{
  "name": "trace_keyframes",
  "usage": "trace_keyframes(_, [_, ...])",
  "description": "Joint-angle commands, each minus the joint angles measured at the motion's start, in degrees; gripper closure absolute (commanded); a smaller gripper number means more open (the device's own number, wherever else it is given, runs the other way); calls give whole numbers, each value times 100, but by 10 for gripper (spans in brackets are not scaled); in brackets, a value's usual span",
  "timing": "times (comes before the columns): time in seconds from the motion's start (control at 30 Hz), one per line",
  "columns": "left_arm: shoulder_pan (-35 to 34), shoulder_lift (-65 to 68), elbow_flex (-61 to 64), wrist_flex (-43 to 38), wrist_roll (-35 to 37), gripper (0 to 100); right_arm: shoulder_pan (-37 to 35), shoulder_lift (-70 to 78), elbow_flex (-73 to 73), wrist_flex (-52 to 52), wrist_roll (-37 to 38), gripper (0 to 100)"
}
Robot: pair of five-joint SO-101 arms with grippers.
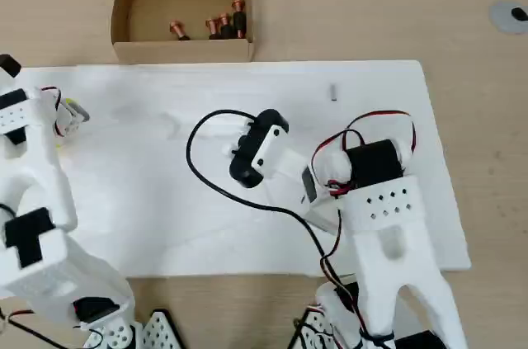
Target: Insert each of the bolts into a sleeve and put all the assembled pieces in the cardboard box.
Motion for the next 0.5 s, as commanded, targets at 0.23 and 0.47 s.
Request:
trace_keyframes(0.23, [0,804,-1776,580,-62,785,-57,-145,-13,79,35,988])
trace_keyframes(0.47, [-9,848,-2400,1556,-387,785,-57,-145,-13,79,53,988])
